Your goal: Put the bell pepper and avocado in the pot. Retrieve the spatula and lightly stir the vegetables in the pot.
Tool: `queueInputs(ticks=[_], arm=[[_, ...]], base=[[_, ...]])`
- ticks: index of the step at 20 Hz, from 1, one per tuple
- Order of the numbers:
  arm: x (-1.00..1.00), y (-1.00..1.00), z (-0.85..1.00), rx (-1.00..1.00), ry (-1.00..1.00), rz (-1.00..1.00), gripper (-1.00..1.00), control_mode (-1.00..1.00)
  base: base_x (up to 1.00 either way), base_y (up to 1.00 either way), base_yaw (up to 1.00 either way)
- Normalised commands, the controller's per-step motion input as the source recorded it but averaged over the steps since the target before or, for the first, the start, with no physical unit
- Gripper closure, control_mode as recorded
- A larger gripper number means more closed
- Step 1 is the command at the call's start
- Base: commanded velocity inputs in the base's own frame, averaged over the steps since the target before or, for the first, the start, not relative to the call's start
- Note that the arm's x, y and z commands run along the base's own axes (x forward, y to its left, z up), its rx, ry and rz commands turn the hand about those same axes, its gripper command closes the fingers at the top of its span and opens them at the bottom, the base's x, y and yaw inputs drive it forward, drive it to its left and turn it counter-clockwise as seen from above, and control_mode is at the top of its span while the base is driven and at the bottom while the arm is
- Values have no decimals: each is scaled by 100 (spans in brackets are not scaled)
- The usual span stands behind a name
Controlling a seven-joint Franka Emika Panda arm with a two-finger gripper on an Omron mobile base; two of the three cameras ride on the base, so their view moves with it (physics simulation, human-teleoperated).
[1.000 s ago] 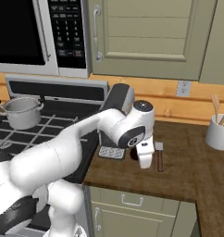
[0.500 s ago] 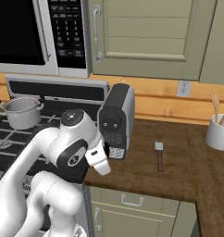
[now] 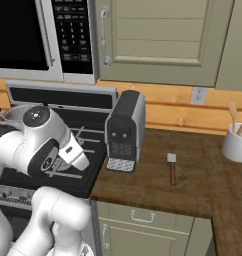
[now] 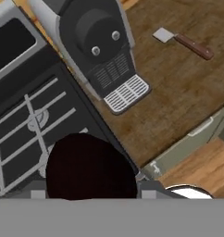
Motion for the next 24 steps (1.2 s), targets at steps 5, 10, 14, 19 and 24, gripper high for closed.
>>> queueInputs(ticks=[5, 10, 14, 19, 24], arm=[[-26, 75, 9, -4, 0, 10, 100, -100], [-44, 60, 0, -3, 0, 8, 100, -100], [0, 0, 0, 0, 0, 0, 100, 100], [0, 0, 0, 0, 0, 0, 100, 100], [0, 0, 0, 0, 0, 0, 100, 100]], base=[[0, 0, 0], [0, 0, 0], [-43, 93, 11], [-4, 100, 7], [47, 73, 0]])
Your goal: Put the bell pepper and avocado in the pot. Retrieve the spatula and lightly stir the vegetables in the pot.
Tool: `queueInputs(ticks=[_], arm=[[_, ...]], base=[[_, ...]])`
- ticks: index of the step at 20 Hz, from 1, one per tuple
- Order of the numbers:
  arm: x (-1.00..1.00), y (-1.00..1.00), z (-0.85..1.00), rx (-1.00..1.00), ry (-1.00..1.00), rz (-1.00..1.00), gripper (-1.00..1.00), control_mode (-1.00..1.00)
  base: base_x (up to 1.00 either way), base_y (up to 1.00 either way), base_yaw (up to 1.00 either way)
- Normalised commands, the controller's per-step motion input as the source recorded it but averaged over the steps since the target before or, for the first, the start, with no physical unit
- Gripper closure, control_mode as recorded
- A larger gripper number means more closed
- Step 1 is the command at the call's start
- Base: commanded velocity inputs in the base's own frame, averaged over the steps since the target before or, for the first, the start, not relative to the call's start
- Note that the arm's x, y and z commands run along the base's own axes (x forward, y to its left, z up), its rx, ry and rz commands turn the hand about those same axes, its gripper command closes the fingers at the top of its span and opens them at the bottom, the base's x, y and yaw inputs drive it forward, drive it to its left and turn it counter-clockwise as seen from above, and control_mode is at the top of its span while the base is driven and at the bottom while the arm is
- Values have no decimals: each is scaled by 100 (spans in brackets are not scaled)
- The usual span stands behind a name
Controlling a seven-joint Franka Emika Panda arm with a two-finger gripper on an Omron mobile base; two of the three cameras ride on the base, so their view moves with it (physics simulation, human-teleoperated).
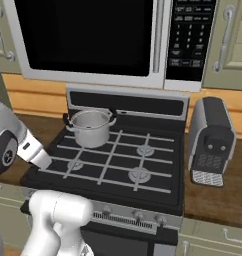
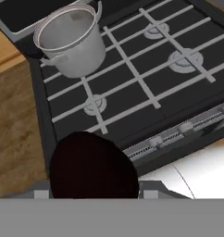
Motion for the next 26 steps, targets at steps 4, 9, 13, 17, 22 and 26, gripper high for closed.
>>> queueInputs(ticks=[4, 9, 13, 17, 22, 26], arm=[[33, 2, 11, -2, -3, 0, 100, -100], [32, -38, 20, -4, -11, 0, 100, -100], [72, -56, 16, -1, -11, 1, 100, -100], [90, -31, 0, 0, -11, 9, 100, -100], [82, 3, -20, 0, -3, 9, 100, -100], [49, 5, -15, -2, -7, 3, 100, -100]], base=[[15, 5, 0], [0, 0, 0], [0, 0, 0], [0, 0, 0], [0, 0, 0], [0, 0, 0]])
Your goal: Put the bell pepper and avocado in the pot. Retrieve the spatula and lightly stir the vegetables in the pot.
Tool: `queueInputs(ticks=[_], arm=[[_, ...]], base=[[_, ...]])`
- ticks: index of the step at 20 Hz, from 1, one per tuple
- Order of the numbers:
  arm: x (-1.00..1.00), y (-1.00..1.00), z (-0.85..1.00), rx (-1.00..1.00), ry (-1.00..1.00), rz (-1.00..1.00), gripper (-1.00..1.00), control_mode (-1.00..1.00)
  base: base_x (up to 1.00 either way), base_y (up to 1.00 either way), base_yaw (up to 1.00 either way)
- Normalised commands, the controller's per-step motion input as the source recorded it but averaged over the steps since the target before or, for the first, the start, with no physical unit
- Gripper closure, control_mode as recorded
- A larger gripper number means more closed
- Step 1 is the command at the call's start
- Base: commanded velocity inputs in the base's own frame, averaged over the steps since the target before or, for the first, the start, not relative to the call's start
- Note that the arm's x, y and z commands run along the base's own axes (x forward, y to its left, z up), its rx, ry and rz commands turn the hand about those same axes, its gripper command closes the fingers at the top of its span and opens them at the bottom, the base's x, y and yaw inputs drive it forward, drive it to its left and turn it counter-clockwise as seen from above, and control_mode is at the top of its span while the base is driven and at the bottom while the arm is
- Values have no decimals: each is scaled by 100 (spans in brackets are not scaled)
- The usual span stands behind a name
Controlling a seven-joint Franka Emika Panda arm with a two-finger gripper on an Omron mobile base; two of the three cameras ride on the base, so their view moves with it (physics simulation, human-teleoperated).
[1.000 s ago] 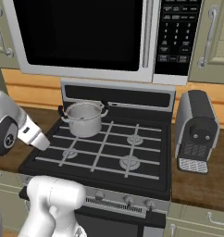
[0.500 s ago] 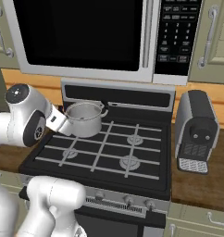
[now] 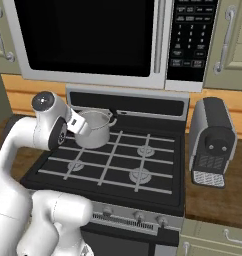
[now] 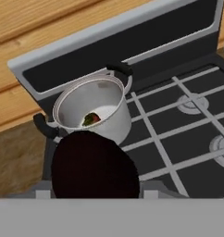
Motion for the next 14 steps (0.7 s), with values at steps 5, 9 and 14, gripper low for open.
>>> queueInputs(ticks=[5, 9, 14], arm=[[44, 14, 0, -4, -11, 0, 100, -100], [57, 17, -19, 0, 0, 0, 100, -100], [68, 3, -22, 0, 0, 0, 100, -100]], base=[[0, 0, 0], [0, 0, 0], [0, 0, 0]])
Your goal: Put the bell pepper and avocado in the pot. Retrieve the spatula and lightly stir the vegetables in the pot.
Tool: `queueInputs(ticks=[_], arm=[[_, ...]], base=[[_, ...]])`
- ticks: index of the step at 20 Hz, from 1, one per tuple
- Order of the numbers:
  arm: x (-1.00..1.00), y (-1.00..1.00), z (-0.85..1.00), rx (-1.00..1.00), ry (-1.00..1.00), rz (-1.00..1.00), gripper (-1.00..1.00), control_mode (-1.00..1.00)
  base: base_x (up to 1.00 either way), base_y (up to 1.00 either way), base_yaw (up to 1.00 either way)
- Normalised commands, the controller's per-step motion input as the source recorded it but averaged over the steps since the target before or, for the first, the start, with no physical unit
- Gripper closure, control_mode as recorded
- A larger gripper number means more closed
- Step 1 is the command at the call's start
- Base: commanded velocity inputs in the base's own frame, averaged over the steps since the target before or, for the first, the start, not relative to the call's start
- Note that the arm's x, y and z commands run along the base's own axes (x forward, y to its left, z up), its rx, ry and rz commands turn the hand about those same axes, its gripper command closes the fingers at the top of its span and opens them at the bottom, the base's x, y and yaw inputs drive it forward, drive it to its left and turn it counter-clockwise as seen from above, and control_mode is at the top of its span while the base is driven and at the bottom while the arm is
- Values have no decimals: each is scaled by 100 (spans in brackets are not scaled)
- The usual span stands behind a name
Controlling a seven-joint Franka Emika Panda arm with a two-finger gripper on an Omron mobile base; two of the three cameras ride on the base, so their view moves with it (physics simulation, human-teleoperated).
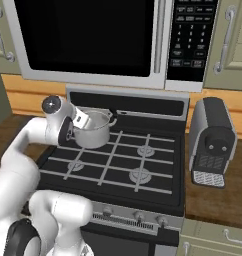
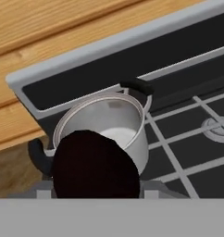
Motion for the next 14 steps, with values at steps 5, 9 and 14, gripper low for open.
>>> queueInputs(ticks=[5, 9, 14], arm=[[58, 7, -35, 0, 4, 0, 100, -100], [56, 9, -45, 0, 8, 0, 100, -100], [52, 0, -26, 0, 1, 0, 100, -100]], base=[[0, 0, 0], [0, 0, 0], [0, 0, 0]])
